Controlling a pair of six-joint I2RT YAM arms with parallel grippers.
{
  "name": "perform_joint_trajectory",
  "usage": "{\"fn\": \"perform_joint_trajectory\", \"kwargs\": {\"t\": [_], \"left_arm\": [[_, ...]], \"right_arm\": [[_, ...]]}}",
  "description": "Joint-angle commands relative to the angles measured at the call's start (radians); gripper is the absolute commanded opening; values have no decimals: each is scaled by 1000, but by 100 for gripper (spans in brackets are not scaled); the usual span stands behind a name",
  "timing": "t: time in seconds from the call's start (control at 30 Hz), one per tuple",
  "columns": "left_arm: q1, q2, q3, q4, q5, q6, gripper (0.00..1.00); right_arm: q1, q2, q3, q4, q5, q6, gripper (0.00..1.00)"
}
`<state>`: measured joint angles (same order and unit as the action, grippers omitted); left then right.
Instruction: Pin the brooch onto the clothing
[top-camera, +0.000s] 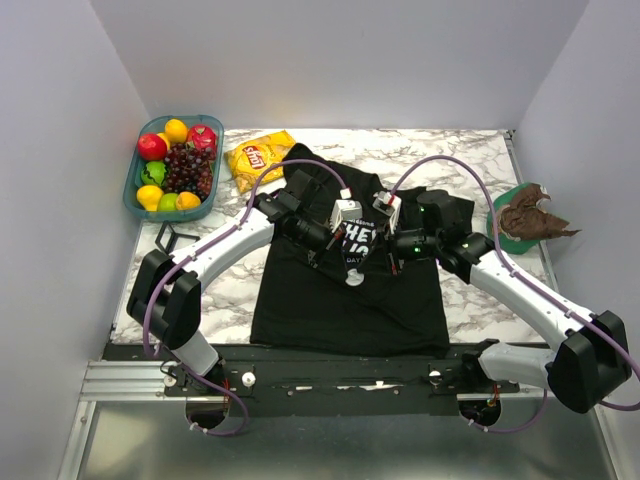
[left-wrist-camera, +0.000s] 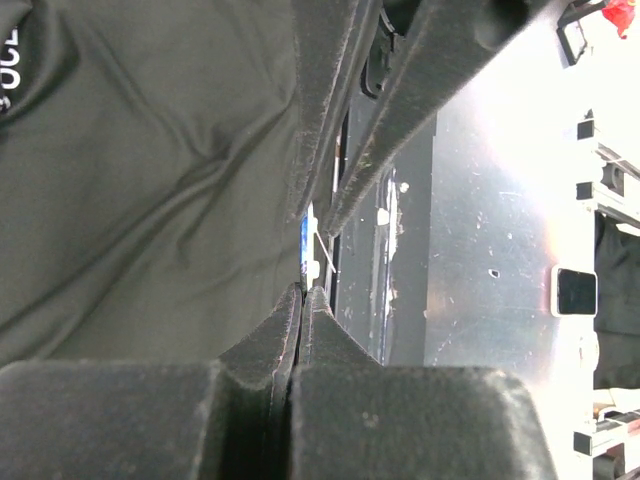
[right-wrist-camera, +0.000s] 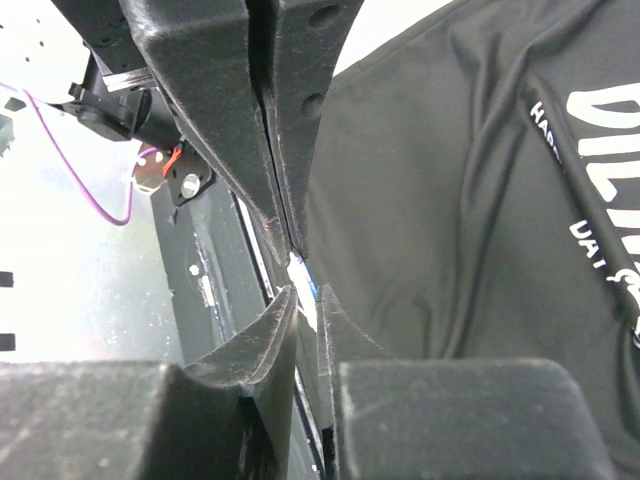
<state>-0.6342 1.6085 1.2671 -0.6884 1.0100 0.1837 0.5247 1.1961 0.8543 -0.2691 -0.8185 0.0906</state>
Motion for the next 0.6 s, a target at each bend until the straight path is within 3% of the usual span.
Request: {"fn": "perform_joint_trajectory", "kwargs": {"t": [0.0, 0.33, 0.43, 0.57], "left_arm": [[4, -35, -14, 16, 67, 16, 0], [4, -41, -18, 18, 94, 20, 0], [4, -39, -20, 21, 96, 16, 0], [4, -48, -29, 43, 101, 0, 0]], "right_arm": [[11, 7, -21, 22, -42, -11, 20], [15, 16, -26, 28, -39, -14, 26], [17, 11, -27, 31, -47, -14, 23], [18, 5, -35, 44, -70, -11, 9]]}}
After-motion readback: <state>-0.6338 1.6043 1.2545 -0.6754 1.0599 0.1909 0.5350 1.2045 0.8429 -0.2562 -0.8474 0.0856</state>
